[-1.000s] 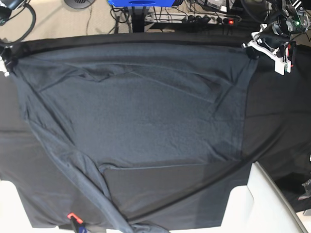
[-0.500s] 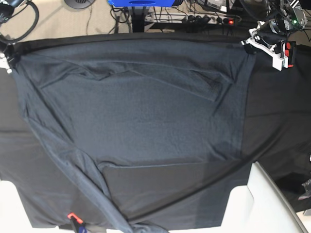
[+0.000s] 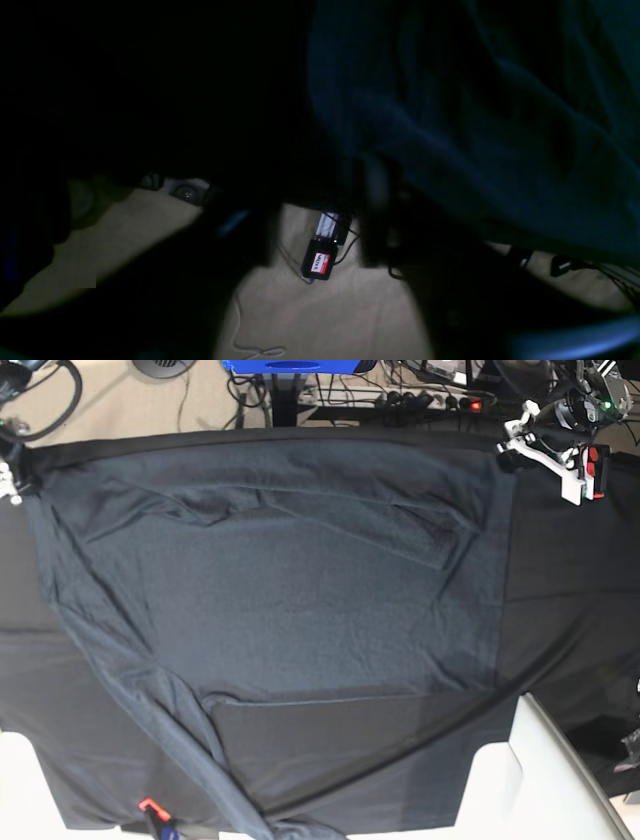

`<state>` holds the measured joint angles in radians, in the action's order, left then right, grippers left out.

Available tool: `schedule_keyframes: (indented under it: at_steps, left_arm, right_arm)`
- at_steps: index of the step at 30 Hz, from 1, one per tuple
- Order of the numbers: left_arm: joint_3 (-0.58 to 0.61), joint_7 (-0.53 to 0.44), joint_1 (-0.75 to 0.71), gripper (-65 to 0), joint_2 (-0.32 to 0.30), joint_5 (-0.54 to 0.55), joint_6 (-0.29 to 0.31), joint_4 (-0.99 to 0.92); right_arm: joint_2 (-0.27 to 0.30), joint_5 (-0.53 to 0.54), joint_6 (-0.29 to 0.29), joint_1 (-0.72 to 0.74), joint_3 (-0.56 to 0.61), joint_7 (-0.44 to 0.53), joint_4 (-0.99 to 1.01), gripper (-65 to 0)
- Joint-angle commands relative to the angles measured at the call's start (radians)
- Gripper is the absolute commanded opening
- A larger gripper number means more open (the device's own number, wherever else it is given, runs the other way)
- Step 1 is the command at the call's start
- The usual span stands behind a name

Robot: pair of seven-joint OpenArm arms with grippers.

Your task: Fold the T-shirt properly

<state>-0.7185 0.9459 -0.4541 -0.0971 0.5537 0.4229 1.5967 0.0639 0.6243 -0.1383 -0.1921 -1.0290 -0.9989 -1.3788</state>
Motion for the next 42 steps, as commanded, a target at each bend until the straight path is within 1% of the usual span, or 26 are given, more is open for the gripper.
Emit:
schedule_keyframes:
  at_steps: [1, 3, 5, 7, 10, 12, 15, 16, 18, 20, 22, 24, 26, 28, 29, 30, 32, 34, 38, 42]
  left_arm:
    - [-0.008, -0.012, -0.005, -29.8, -0.01, 0.01, 0.003, 0.012]
    - [-0.016, -0.012, -0.004, -22.4, -0.01, 0.01, 0.0, 0.004]
    - [-0.068, -0.012, -0.001, -17.6, -0.01, 0.01, 0.0, -0.009]
    - [-0.126, -0.012, 0.01, -16.1, -0.01, 0.01, 0.0, -0.032]
    - [-0.237, -0.012, 0.045, -15.6, -0.023, 0.009, 0.0, -0.063]
    - [-0.313, -0.012, 0.073, -15.5, -0.056, 0.009, 0.0, -0.066]
    - [-0.375, -0.011, 0.094, -15.3, -0.1, 0.013, 0.001, -0.057]
    - [-0.378, -0.011, 0.097, -15.3, -0.118, 0.013, 0.003, -0.048]
    - [-0.375, -0.009, 0.097, -16.0, -0.137, 0.015, 0.003, -0.023]
    - [-0.349, -0.009, 0.097, -16.3, -0.142, 0.015, 0.004, 0.008]
    - [-0.293, -0.009, 0.09, -16.5, -0.155, 0.015, 0.004, 0.035]
    - [-0.226, -0.009, 0.084, -16.6, -0.168, 0.015, 0.006, 0.06]
    - [-0.2, -0.009, 0.085, -16.6, -0.161, 0.015, 0.006, 0.073]
    - [-0.195, -0.009, 0.094, -16.6, -0.151, 0.015, 0.006, 0.075]
    - [-0.195, -0.011, 0.096, -16.6, -0.142, 0.015, 0.006, 0.073]
    - [-0.197, -0.011, 0.096, -16.6, -0.137, 0.015, 0.006, 0.075]
    - [-0.195, -0.011, 0.097, -16.6, -0.134, 0.015, 0.006, 0.075]
    - [-0.195, -0.011, 0.097, -16.6, -0.134, 0.015, 0.006, 0.073]
    - [-0.195, -0.011, 0.097, -16.5, -0.134, 0.015, 0.006, 0.067]
    - [-0.195, -0.011, 0.107, -16.5, -0.132, 0.015, 0.006, 0.067]
  right_arm:
    - [0.017, 0.015, -0.004, 0.006, -0.01, 0.007, -0.012, -33.9]
    - [0.017, 0.015, -0.004, 0.006, -0.012, 0.007, -0.014, -33.8]
    - [0.017, 0.015, -0.004, 0.006, -0.014, 0.007, -0.017, -33.8]
    - [0.017, 0.015, -0.004, 0.006, -0.023, 0.007, -0.021, -33.8]
    - [0.024, 0.015, -0.004, 0.012, -0.026, 0.007, -0.023, -33.8]
    - [0.038, 0.015, -0.004, 0.033, -0.024, 0.007, -0.038, -33.8]
    - [0.081, 0.013, -0.005, 0.085, 0.006, 0.008, -0.034, -33.6]
    - [0.109, 0.013, -0.008, 0.11, 0.043, 0.019, -0.021, -33.6]
    - [0.181, 0.013, -0.01, 0.148, 0.164, 0.062, 0.017, -33.6]
    - [0.267, 0.013, -0.011, 0.194, 0.332, 0.134, 0.071, -33.6]
    - [0.336, 0.015, -0.011, 0.248, 0.493, 0.216, 0.141, -33.5]
    - [0.385, 0.015, -0.013, 0.311, 0.634, 0.291, 0.241, -33.5]
    - [0.422, 0.015, -0.019, 0.372, 0.752, 0.355, 0.355, -33.5]
    - [0.44, 0.015, -0.077, 0.435, 0.856, 0.406, 0.459, -33.5]
    - [0.442, 0.015, -0.117, 0.463, 0.899, 0.429, 0.514, -33.5]
    - [0.442, 0.015, -0.145, 0.486, 0.927, 0.455, 0.571, -33.5]
    - [0.442, 0.015, -0.149, 0.524, 0.965, 0.509, 0.663, -33.5]
    - [0.442, 0.015, -0.149, 0.549, 1.004, 0.542, 0.72, -33.5]
    - [0.436, 0.015, -0.149, 0.564, 1.073, 0.561, 0.755, -33.5]
    - [0.422, 0.015, -0.149, 0.566, 1.113, 0.584, 0.757, -33.5]
